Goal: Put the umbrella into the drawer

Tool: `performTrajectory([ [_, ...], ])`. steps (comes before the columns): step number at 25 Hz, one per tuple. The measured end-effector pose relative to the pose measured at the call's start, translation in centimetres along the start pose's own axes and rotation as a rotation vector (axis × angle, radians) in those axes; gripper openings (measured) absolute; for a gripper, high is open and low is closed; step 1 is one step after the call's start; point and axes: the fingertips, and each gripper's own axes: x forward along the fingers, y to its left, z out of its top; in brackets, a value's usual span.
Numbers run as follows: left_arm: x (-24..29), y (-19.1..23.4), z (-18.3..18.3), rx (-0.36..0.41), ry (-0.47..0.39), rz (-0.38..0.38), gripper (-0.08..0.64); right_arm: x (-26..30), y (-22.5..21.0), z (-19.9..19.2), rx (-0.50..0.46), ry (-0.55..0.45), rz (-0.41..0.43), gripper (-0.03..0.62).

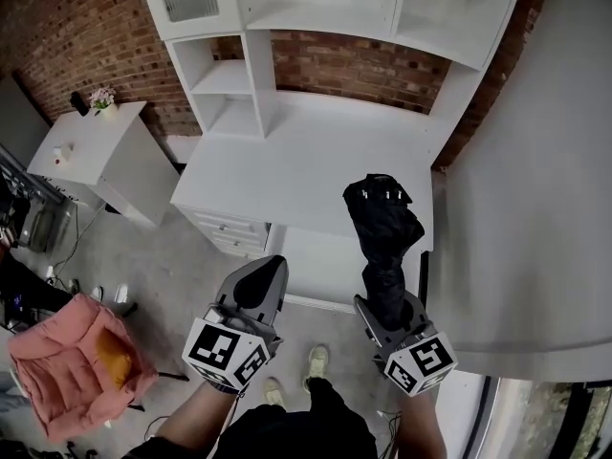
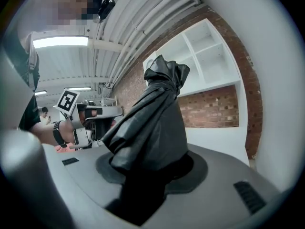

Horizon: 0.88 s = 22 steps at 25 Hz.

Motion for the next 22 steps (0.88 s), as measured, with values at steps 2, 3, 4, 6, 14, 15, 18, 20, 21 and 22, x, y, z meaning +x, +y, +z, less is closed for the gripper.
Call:
performTrajectory([
  [2, 0.9, 0.5, -1.3, 0.000, 0.017, 0.008, 0.014, 0.9, -0.7, -1.8, -0.006, 0.036, 0.017, 0.166],
  [3, 1.4, 0.9, -2.2, -0.007, 0.026, 0.014, 0.014, 1.4, -1.0, -2.7, -0.003, 0.052, 0.023, 0.166],
  [4, 1.8, 1.3, -3.1, -0.016, 0.034, 0.021, 0.014, 1.9, -1.3, -3.7, 0.007, 0.065, 0.029, 0.166],
  [6, 2.6, 2.2, -4.8, -0.033, 0.043, 0.035, 0.014, 2.9, -1.6, -5.6, 0.030, 0.088, 0.042, 0.166],
  [14, 6.4, 3.8, -11.3, -0.016, 0.085, 0.028, 0.013, 6.0, -3.8, -11.7, 0.035, 0.178, 0.085, 0.166],
  [15, 6.9, 3.9, -12.3, -0.022, 0.094, 0.024, 0.012, 6.4, -4.2, -12.3, 0.033, 0.185, 0.090, 0.166],
  [18, 8.4, 4.5, -15.4, -0.051, 0.131, 0.028, 0.012, 7.2, -5.5, -14.7, 0.010, 0.233, 0.113, 0.166],
  [20, 9.2, 4.9, -17.1, -0.059, 0.152, 0.033, 0.013, 7.8, -6.3, -16.4, -0.012, 0.273, 0.133, 0.166],
  [21, 9.6, 5.0, -17.8, -0.062, 0.160, 0.034, 0.013, 8.1, -6.7, -17.1, -0.021, 0.292, 0.143, 0.166],
  [22, 10.0, 5.0, -18.4, -0.066, 0.167, 0.035, 0.014, 8.3, -7.0, -17.9, -0.028, 0.311, 0.152, 0.166],
])
